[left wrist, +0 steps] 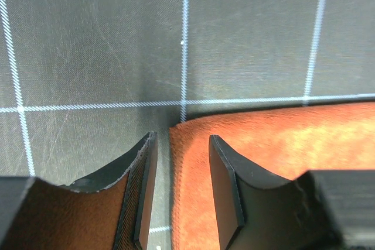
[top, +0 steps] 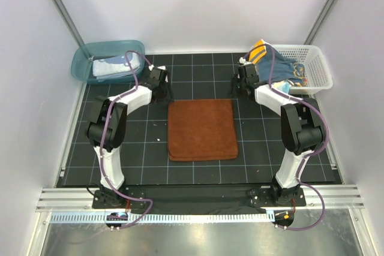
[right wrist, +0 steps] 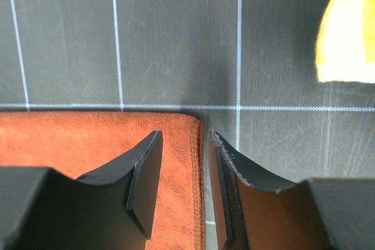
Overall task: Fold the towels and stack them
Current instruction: Fold the towel, then smooth out wrinkles on the folded towel
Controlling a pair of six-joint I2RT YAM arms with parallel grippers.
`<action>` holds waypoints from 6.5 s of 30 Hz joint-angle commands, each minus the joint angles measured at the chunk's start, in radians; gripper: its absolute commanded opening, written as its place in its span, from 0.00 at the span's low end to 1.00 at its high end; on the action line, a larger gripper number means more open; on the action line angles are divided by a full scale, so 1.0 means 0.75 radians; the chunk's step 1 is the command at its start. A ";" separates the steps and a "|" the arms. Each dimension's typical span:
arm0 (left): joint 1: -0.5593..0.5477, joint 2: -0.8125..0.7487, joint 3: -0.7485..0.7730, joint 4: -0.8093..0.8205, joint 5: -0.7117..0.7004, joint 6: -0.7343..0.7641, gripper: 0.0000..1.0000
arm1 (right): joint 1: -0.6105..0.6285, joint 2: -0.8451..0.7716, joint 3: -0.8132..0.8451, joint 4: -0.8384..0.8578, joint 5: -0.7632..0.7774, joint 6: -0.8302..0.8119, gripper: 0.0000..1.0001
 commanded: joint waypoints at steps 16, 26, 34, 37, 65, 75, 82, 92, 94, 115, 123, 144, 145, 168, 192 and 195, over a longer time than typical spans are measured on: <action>0.007 -0.042 -0.038 0.004 0.046 0.001 0.42 | 0.016 0.171 0.089 -0.079 0.016 -0.082 0.45; -0.005 0.026 -0.021 -0.012 0.016 0.001 0.40 | 0.061 0.212 0.129 -0.100 0.076 -0.100 0.45; -0.042 0.091 0.026 -0.059 -0.092 0.027 0.36 | 0.074 0.226 0.134 -0.122 0.104 -0.106 0.42; -0.054 0.104 0.024 -0.065 -0.117 0.025 0.35 | 0.072 0.222 0.130 -0.124 0.108 -0.106 0.42; -0.083 0.108 0.040 0.055 -0.225 0.005 0.00 | 0.078 0.218 0.144 -0.063 0.117 -0.074 0.01; -0.009 0.155 0.238 0.135 -0.179 0.011 0.00 | 0.041 0.233 0.236 0.068 0.162 -0.065 0.01; 0.030 0.155 0.286 0.235 -0.083 0.007 0.00 | 0.027 0.218 0.271 0.160 0.151 -0.067 0.01; 0.046 0.016 0.194 0.266 -0.031 -0.013 0.00 | 0.027 0.071 0.205 0.174 0.104 -0.057 0.01; 0.044 -0.021 0.149 0.284 -0.019 -0.038 0.00 | 0.027 0.036 0.169 0.172 0.092 -0.057 0.01; -0.015 -0.545 -0.442 0.339 -0.033 -0.136 0.00 | 0.106 -0.528 -0.404 0.178 0.123 0.057 0.01; -0.064 -0.696 -0.606 0.374 -0.070 -0.148 0.00 | 0.188 -0.671 -0.584 0.203 0.174 0.106 0.01; -0.113 -0.858 -0.835 0.395 -0.099 -0.171 0.00 | 0.309 -0.876 -0.811 0.195 0.280 0.201 0.01; -0.115 -0.854 -0.839 0.397 -0.097 -0.171 0.00 | 0.311 -0.878 -0.819 0.197 0.282 0.209 0.01; -0.171 -0.860 -1.001 0.430 -0.113 -0.220 0.14 | 0.362 -0.894 -1.030 0.330 0.182 0.274 0.16; -0.326 -0.696 -0.657 0.067 -0.172 -0.220 0.23 | 0.366 -0.845 -0.830 0.121 0.215 0.350 0.42; -0.355 -0.641 -0.694 0.072 -0.201 -0.236 0.17 | 0.366 -0.778 -0.842 0.158 0.217 0.356 0.42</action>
